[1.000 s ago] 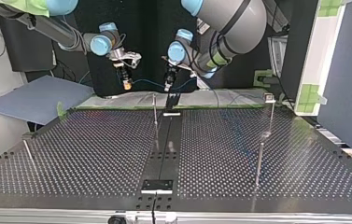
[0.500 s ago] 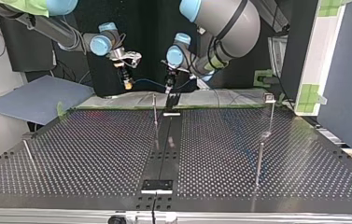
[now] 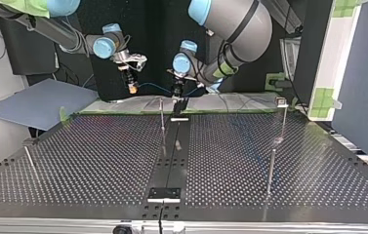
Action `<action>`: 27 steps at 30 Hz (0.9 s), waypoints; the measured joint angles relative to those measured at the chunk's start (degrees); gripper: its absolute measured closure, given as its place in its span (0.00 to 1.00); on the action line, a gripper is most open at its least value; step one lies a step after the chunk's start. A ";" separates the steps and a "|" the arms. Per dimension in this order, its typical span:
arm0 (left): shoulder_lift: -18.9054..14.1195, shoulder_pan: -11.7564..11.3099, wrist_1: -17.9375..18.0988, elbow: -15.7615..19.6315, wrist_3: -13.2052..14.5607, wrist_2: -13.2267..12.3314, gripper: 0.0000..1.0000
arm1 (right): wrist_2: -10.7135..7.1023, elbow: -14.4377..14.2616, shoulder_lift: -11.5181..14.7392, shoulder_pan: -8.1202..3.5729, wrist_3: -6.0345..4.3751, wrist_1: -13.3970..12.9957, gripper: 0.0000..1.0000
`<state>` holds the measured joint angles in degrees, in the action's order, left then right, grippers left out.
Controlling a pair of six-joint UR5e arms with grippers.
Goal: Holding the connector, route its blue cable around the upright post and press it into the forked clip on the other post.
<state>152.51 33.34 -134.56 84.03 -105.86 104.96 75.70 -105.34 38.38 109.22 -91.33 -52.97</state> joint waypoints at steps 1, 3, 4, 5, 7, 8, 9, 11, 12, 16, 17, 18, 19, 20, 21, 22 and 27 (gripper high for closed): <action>0.00 -0.04 -0.01 0.00 -0.16 0.01 0.89 | 0.03 0.00 0.01 -0.03 0.00 0.04 1.00; 0.01 -0.13 -0.01 -0.01 -0.67 0.01 1.00 | 0.05 0.00 0.02 -0.10 0.00 0.11 1.00; 0.00 -0.17 -0.01 0.00 -0.92 0.01 1.00 | 0.07 0.00 0.04 -0.13 0.00 0.14 1.00; 0.01 -0.20 -0.01 0.00 -1.13 0.01 1.00 | 0.09 0.00 0.05 -0.16 0.00 0.17 1.00; -0.01 -0.30 -0.03 -0.01 -1.43 0.05 1.00 | 0.15 0.00 0.06 -0.25 0.00 0.23 1.00; -0.02 -0.35 -0.07 -0.01 -1.50 0.17 1.00 | 0.18 0.00 0.07 -0.30 0.00 0.27 1.00; -0.01 -0.41 -0.15 0.00 -1.55 0.46 1.00 | 0.20 0.00 0.08 -0.35 -0.03 0.32 1.00; -0.04 -0.45 -0.25 0.02 -1.53 1.11 1.00 | 0.31 0.00 0.12 -0.51 -0.19 0.40 1.00; -0.05 -0.42 -0.30 0.03 -1.46 1.63 1.00 | 0.42 0.00 0.14 -0.61 -0.34 0.43 1.00; -0.07 0.02 -0.34 0.04 -1.20 3.42 1.00 | 1.11 0.01 0.16 -1.18 -1.51 0.29 1.00; -0.08 0.17 -0.33 0.09 -1.13 3.84 1.00 | 1.19 0.01 0.16 -1.31 -1.75 0.22 1.00; -0.12 0.39 -0.27 0.20 -1.03 4.38 1.00 | 1.25 0.02 0.16 -1.45 -1.98 0.17 1.00; -0.14 0.55 -0.18 0.31 -0.95 4.77 1.00 | 1.31 0.02 0.16 -1.64 -2.26 0.12 1.00; -0.14 0.72 -0.06 0.44 -0.87 5.15 1.00 | 1.34 0.02 0.16 -1.78 -2.44 0.10 1.00; -0.15 0.98 0.12 0.59 -0.78 5.68 1.00 | 1.35 0.02 0.16 -1.91 -2.60 0.08 1.00; -0.15 1.19 0.25 0.67 -0.68 6.10 1.00 | 1.37 0.02 0.17 -2.07 -2.77 0.07 1.00; -0.40 2.59 0.72 1.01 0.05 8.48 1.00 | 1.38 0.01 0.17 -2.63 -3.13 0.01 1.00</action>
<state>152.11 35.93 -133.84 85.03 -105.81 113.44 77.08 -105.33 38.55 106.59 -94.46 -52.96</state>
